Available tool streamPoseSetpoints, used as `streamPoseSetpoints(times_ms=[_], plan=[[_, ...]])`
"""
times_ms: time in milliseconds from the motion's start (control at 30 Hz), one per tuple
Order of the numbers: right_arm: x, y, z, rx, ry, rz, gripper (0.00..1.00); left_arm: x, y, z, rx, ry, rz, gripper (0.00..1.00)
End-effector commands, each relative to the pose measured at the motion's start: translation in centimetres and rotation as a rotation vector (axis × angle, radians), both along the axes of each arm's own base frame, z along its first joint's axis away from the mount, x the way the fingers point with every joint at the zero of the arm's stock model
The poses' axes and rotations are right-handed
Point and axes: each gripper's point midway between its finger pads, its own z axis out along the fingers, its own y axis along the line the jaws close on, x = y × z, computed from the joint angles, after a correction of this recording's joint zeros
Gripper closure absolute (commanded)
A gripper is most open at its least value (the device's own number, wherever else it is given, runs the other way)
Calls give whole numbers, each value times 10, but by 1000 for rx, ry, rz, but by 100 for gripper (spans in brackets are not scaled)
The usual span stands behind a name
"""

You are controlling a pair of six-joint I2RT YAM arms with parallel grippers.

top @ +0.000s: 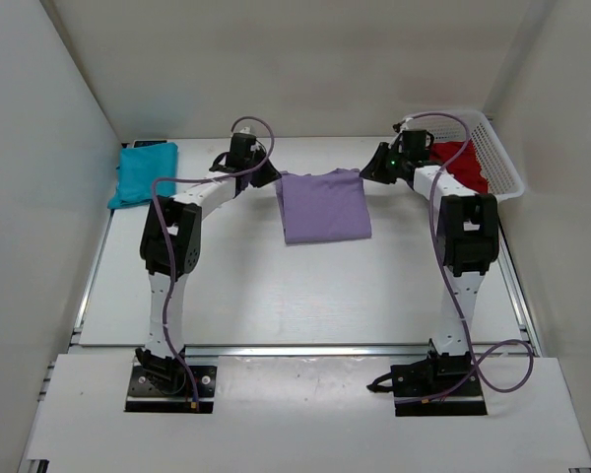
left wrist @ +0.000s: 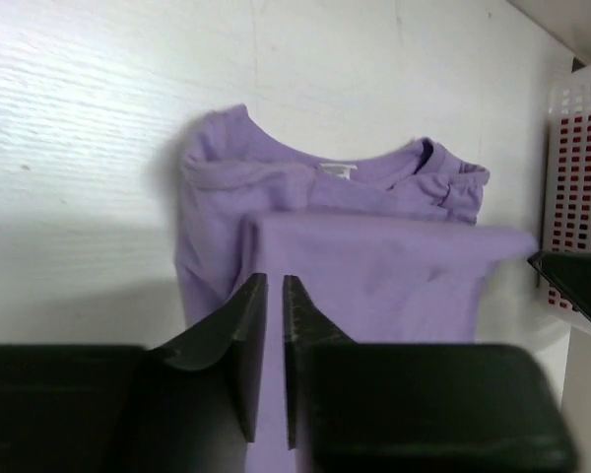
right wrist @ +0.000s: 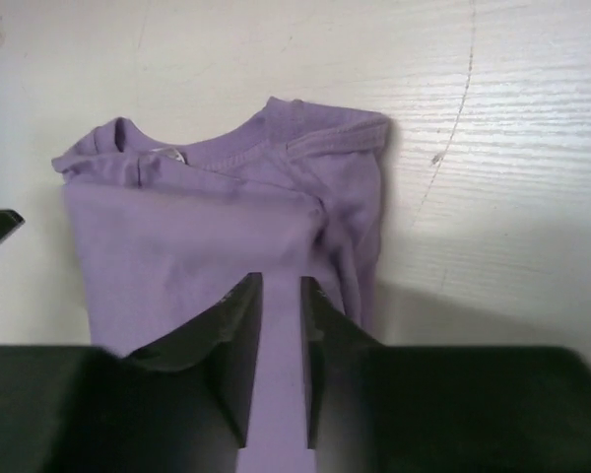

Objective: Fold and stack the t-shirts
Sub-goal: Fold the long partially folded tshirt into a neat square, then put the neatly folded tshirt into the corner of the board with the left arm

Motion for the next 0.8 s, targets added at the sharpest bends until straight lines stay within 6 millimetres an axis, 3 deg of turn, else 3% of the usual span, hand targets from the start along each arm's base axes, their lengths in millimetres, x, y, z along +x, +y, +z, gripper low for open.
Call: streamPoseSetpoints(times_ms=[0, 67, 133, 200, 233, 267, 300, 333, 400, 433, 500, 533, 633, 700, 733, 767], plan=[[15, 1, 40, 15, -124, 39, 78, 20, 24, 42, -41, -103, 74, 72], [10, 5, 52, 13, -150, 63, 60, 17, 38, 42, -41, -120, 95, 63], [2, 8, 78, -7, -197, 74, 54, 2, 43, 34, -43, -96, 88, 48], [-15, 6, 80, -16, -183, 66, 52, -7, 37, 34, -110, -124, 22, 41], [-22, 7, 99, -9, -226, 62, 52, -18, 28, 30, -141, -121, -40, 37], [-36, 6, 100, 7, -219, 52, 51, -28, 21, 20, -150, -103, -90, 19], [-47, 12, 88, 38, -196, 53, 50, -32, 17, 20, -155, -103, -108, 18], [-54, 14, 107, 51, -250, 58, 49, -41, 13, 12, -144, -97, -137, 15], [-76, 21, 88, 77, -206, 59, 48, -57, -1, 1, -131, -91, -200, 13], [-84, 24, 94, 78, -225, 68, 48, -65, -8, -7, -124, -73, -229, 14], [-101, 32, 79, 85, -202, 83, 47, -72, -16, -23, -107, -46, -260, 16], [-106, 34, 85, 92, -220, 89, 48, -77, -19, -30, -108, -29, -273, 17], [-123, 39, 70, 93, -193, 97, 48, -81, -36, -36, -160, -16, -304, 23], [-136, 43, 57, 89, -168, 104, 48, -82, -46, -49, -180, 16, -322, 42], [-137, 46, 59, 88, -178, 113, 48, -81, -46, -53, -166, 25, -321, 57], [-142, 43, 48, 90, -148, 103, 49, -78, -49, -58, -160, 34, -316, 69]])
